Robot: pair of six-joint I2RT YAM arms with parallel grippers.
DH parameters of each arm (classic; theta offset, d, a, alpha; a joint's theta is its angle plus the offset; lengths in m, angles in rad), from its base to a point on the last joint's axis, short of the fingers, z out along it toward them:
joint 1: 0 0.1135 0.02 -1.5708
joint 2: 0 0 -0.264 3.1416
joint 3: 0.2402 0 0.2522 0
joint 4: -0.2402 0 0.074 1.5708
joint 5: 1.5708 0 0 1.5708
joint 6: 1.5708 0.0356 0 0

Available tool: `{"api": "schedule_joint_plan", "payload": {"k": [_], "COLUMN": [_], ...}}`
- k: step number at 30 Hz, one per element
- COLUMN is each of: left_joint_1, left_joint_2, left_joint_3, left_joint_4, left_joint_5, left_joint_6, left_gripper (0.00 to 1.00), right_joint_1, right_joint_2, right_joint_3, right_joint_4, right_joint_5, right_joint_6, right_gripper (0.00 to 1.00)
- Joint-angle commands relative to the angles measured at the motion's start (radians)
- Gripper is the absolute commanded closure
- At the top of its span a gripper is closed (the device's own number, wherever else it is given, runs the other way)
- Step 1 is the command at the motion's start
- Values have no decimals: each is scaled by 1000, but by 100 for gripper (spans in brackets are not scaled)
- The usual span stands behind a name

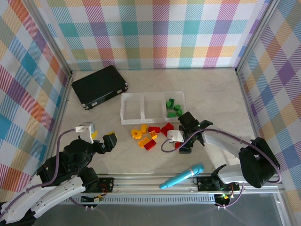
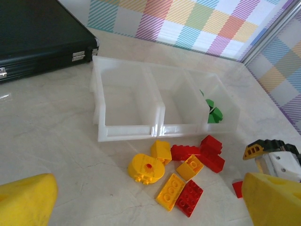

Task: Sort the legos into containers by color
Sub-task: Pick up the lego from the bottom-center of the table.

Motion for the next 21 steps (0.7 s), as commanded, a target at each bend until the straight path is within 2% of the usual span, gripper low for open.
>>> {"api": "schedule_joint_plan", "payload": {"k": [1,21], "left_joint_1": [-7,-7], "left_joint_2": [-11,-10], "left_joint_3": [-15,-27], "left_joint_4": [-8,-15], "left_joint_5": [-3,-14], "left_joint_6": [8,0], "left_gripper": [0,0], "right_joint_1": [-8,-9], "right_joint_2": [39,94], "right_joint_3": [30,-10], "right_joint_4": [28,47], "right_joint_5": [-50,-44], "right_joint_6": [-64,-115], "right_gripper": [12,31]}}
